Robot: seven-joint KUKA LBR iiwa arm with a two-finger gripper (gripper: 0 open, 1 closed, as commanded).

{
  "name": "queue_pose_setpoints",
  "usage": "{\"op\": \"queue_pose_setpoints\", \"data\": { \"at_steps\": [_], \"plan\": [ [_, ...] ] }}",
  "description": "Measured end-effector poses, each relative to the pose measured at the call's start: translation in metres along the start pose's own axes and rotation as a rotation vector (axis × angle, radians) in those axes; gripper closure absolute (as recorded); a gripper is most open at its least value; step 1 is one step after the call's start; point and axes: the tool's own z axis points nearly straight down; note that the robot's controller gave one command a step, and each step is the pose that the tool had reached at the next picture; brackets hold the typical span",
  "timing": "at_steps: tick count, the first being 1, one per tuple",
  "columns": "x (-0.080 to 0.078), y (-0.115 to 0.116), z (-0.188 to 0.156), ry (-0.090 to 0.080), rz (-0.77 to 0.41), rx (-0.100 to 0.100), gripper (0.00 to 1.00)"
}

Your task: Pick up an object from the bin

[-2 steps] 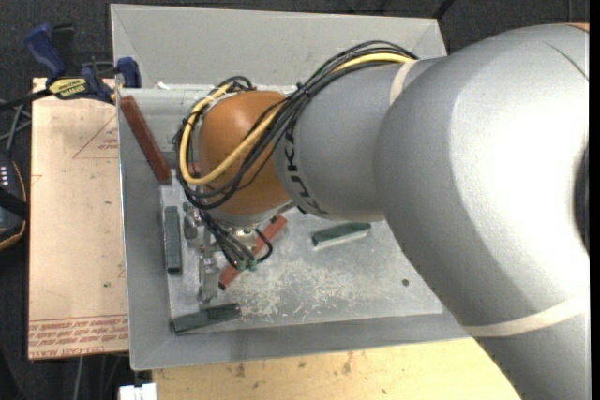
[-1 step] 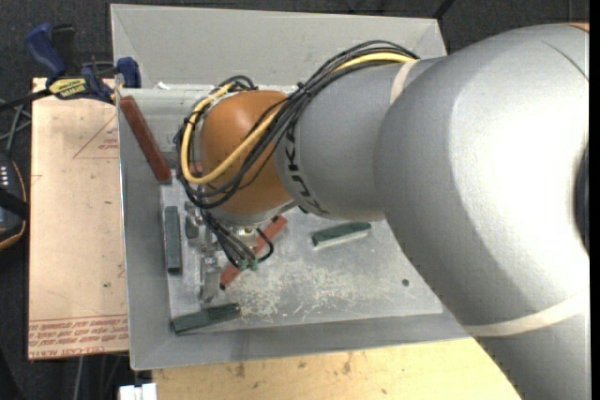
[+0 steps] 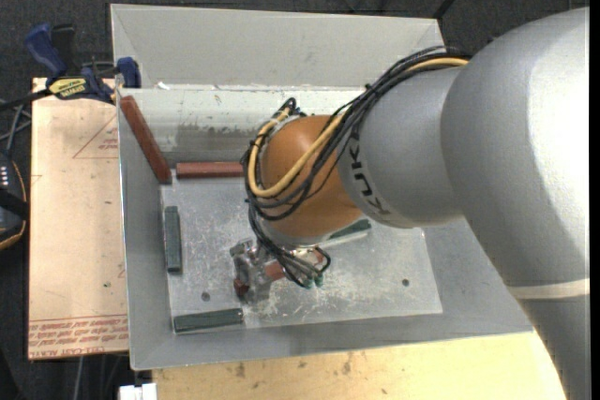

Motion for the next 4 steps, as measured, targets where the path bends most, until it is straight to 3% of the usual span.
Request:
{"op": "queue_pose_setpoints", "data": {
  "at_steps": [1, 2, 3, 4],
  "plan": [
    [0.000, 0.000, 0.000, 0.000, 0.000, 0.000, 1.00],
    [-0.001, -0.003, -0.034, 0.003, -0.012, 0.000, 1.00],
    [0.012, 0.007, -0.060, -0.002, 0.001, 0.000, 1.00],
    [0.001, -0.004, -0.160, -0.003, -0.036, 0.000, 1.00]
  ]
}}
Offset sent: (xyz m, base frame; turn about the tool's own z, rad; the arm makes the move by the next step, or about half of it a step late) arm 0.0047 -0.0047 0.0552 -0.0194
